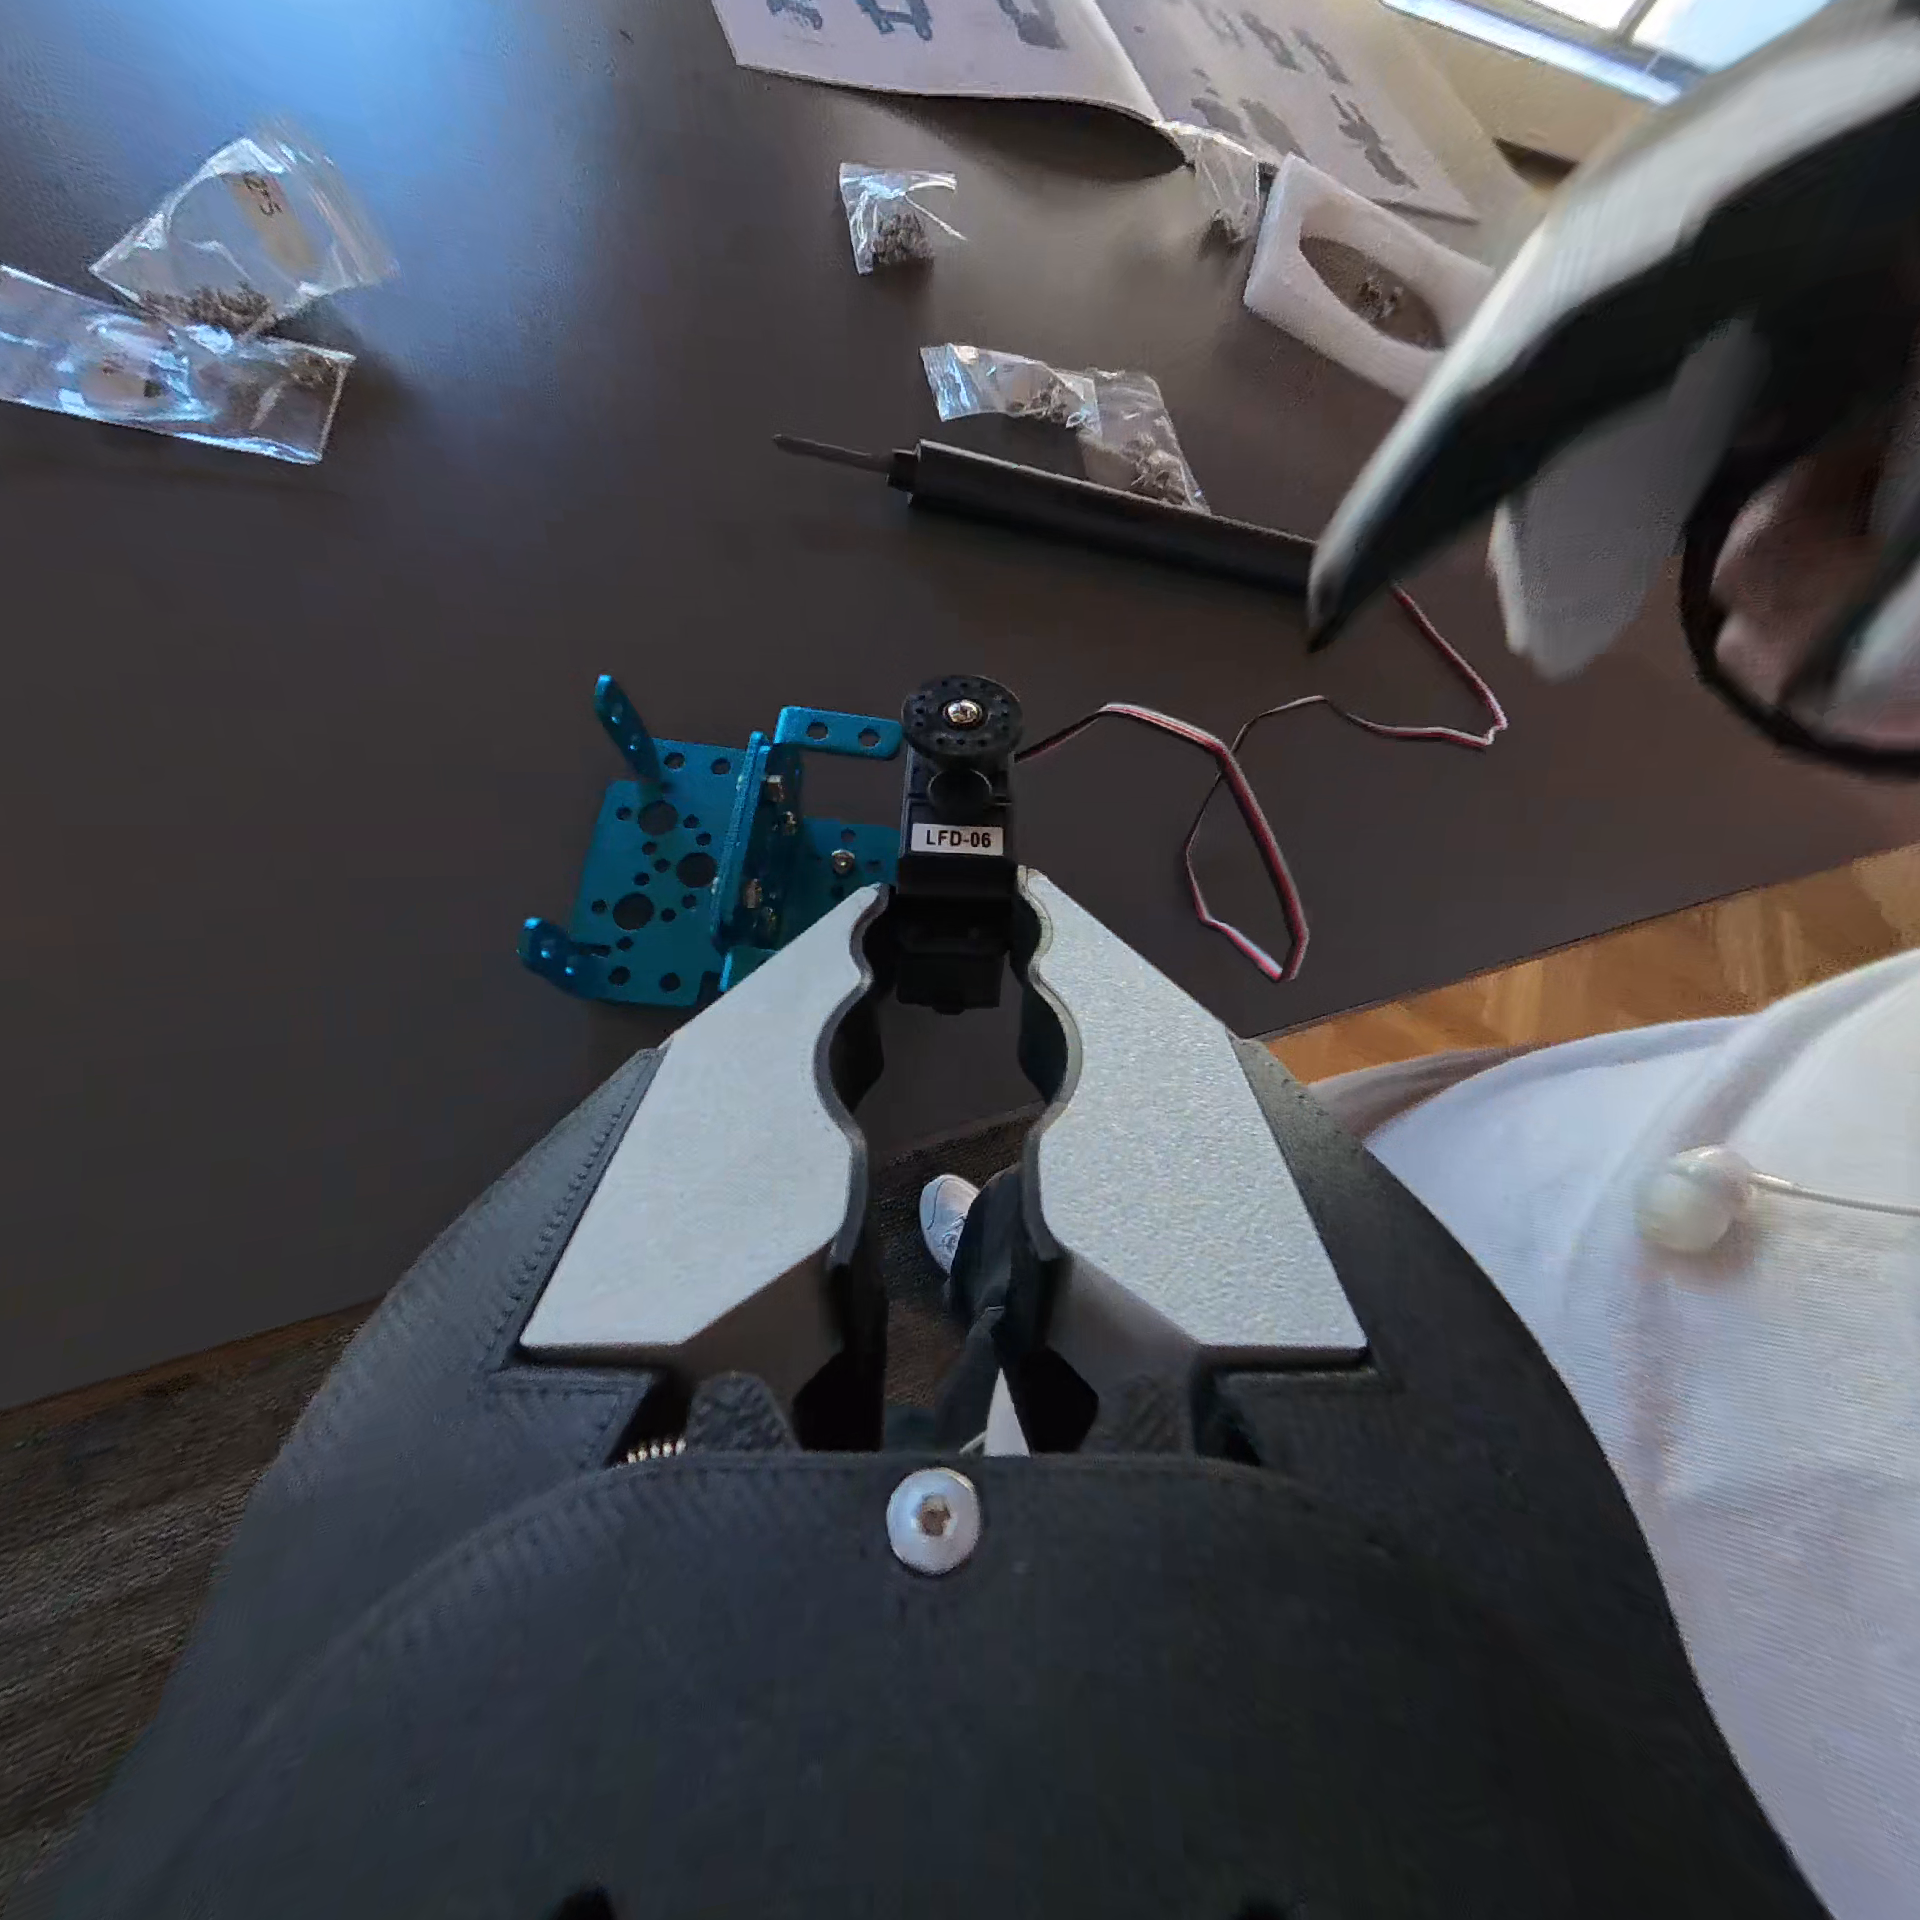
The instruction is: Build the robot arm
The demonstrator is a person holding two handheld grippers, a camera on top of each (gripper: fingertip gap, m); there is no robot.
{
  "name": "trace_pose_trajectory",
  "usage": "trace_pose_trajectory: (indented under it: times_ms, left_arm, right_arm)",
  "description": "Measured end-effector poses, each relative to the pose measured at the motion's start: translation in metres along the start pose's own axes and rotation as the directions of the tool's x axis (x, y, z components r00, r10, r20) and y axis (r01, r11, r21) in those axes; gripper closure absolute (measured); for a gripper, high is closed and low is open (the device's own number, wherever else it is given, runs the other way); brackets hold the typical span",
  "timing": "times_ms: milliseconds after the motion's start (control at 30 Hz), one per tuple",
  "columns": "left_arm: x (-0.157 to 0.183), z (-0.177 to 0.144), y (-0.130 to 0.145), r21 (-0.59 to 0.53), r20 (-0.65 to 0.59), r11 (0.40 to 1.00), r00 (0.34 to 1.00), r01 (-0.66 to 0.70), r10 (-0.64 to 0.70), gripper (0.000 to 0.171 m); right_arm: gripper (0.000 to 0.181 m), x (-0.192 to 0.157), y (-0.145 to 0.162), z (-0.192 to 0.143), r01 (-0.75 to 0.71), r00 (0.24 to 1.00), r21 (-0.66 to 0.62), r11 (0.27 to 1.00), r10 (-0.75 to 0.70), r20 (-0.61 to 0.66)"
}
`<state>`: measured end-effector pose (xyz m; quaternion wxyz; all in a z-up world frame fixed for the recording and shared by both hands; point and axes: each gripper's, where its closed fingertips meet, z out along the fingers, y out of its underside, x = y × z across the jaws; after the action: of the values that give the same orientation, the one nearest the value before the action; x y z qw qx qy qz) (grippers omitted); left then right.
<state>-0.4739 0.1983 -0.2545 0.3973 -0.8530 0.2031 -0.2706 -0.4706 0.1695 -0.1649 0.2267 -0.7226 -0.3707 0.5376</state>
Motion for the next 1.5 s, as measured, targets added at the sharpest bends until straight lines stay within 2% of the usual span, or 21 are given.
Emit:
trace_pose_trajectory:
  times_ms: [67,133,233,333,367,433,467,533,600,700,767,900,933,1167,1300,1367,1500]
  left_arm:
    - [0.005,-0.002,0.0,0.014,-0.024,1.0,0.999,0.023,-0.023,0.151]
    - [0.009,-0.008,-0.005,0.051,-0.045,0.998,0.999,0.028,-0.026,0.151]
    - [0.001,-0.016,-0.007,0.066,-0.014,0.998,1.0,-0.001,0.002,0.151]
    - [-0.004,-0.021,-0.009,0.092,-0.042,0.996,0.999,0.009,-0.006,0.151]
    - [-0.004,-0.021,-0.01,0.098,-0.054,0.995,0.998,0.017,-0.012,0.151]
    - [-0.001,-0.02,-0.011,0.1,-0.067,0.995,0.998,0.002,0.005,0.151]
    - [0.0,-0.018,-0.011,0.094,-0.064,0.995,0.998,-0.02,0.026,0.151]
    - [0.007,-0.014,-0.012,0.086,-0.064,0.992,0.994,-0.088,0.094,0.151]
    - [0.009,-0.01,-0.01,0.074,-0.042,0.988,0.989,-0.136,0.139,0.151]
    - [0.014,-0.01,-0.009,0.082,-0.043,0.984,0.985,-0.16,0.164,0.151]
    - [0.011,-0.011,-0.005,0.079,-0.015,0.981,0.984,-0.177,0.179,0.151]
    - [0.009,-0.02,-0.007,0.137,-0.009,0.98,0.989,-0.147,0.149,0.15]
    - [0.008,-0.022,-0.008,0.153,-0.005,0.978,0.989,-0.143,0.146,0.15]
    - [0.005,-0.023,-0.012,0.198,-0.012,0.97,0.99,-0.138,0.143,0.149]
    - [-0.003,-0.03,-0.01,0.23,0.022,0.965,0.992,-0.128,0.127,0.129]
    - [-0.01,-0.032,-0.004,0.225,0.028,0.967,0.993,-0.119,0.116,0.121]
    - [-0.023,-0.034,-0.001,0.239,0.018,0.966,0.996,-0.094,0.092,0.118]
  right_arm:
    - [0.14,0.004,0.024,0.014,-0.05,0.999,-0.063,0.997,0.049,-0.009]
    - [0.141,0.012,0.038,0.018,-0.014,0.999,-0.081,0.997,0.01,-0.05]
    - [0.142,0.026,0.025,0.011,0.17,0.975,-0.008,0.985,-0.169,-0.147]
    - [0.142,0.052,0.008,-0.002,0.405,0.875,-0.077,0.911,-0.411,-0.255]
    - [0.142,0.055,0.004,-0.003,0.478,0.841,-0.107,0.872,-0.489,-0.232]
    - [0.138,0.046,0.003,0.002,0.603,0.781,-0.159,0.782,-0.619,-0.087]
    - [0.138,0.041,0.006,0.006,0.661,0.74,-0.18,0.728,-0.673,-0.001]
    - [0.138,0.044,0.007,0.014,0.738,0.66,-0.258,0.623,-0.746,0.089]
    - [0.134,0.05,0.012,0.022,0.783,0.595,-0.352,0.513,-0.784,0.179]
    - [0.136,0.054,0.029,0.028,0.81,0.543,-0.448,0.378,-0.773,0.328]
    - [0.142,0.055,0.032,0.032,0.818,0.53,-0.459,0.348,-0.765,0.365]
    - [0.145,0.062,0.032,0.034,0.831,0.506,-0.458,0.315,-0.769,0.391]
    - [0.153,0.059,0.032,0.034,0.833,0.515,-0.446,0.329,-0.755,0.406]
    - [0.157,0.059,0.027,0.034,0.829,0.535,-0.442,0.343,-0.717,0.447]
    - [0.158,0.068,0.027,0.036,0.824,0.527,-0.467,0.319,-0.733,0.429]
    - [0.159,0.069,0.028,0.038,0.819,0.538,-0.468,0.331,-0.726,0.428]
    - [0.16,0.071,0.027,0.038,0.811,0.55,-0.475,0.342,-0.725,0.415]
